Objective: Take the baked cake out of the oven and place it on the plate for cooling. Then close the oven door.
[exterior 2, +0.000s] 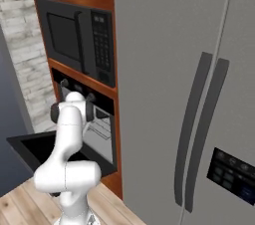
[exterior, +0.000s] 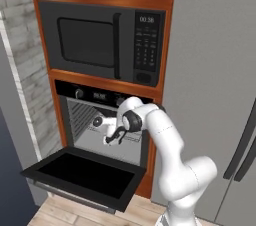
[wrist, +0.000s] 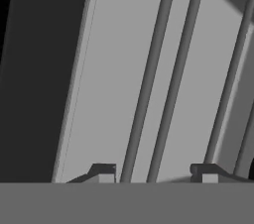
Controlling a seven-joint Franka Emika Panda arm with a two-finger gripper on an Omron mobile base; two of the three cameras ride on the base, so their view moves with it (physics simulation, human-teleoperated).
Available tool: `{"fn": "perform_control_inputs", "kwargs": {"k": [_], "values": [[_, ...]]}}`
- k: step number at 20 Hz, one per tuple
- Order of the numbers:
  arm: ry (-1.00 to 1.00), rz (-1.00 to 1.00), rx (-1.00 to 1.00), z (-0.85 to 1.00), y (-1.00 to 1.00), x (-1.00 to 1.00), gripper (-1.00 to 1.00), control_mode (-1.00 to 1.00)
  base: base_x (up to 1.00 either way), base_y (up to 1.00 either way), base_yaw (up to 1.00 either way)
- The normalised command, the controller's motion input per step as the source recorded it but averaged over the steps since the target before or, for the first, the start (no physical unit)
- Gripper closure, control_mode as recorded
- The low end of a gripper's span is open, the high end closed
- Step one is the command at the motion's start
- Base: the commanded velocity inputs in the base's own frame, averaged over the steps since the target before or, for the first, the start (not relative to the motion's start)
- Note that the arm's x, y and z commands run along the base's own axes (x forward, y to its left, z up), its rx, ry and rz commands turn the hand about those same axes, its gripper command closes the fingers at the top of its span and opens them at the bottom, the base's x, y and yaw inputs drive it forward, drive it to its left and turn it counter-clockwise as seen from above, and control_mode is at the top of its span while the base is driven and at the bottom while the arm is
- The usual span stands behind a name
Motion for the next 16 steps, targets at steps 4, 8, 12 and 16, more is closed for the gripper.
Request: {"fn": "perform_control_inputs", "kwargs": {"k": [4, 8, 12, 16], "values": [[0.03, 0.00, -0.14, -0.73, 1.00, -1.00, 1.00, -1.00, 0.00, 0.00, 0.00], [0.04, 0.01, -0.13, -0.68, 1.00, -1.00, 1.00, -1.00, 0.00, 0.00, 0.00], [0.09, 0.04, -0.12, -0.59, 1.00, -1.00, 1.00, -1.00, 0.00, 0.00, 0.00], [0.09, 0.06, -0.13, -0.57, 1.00, -1.00, 1.00, -1.00, 0.00, 0.00, 0.00]]}}
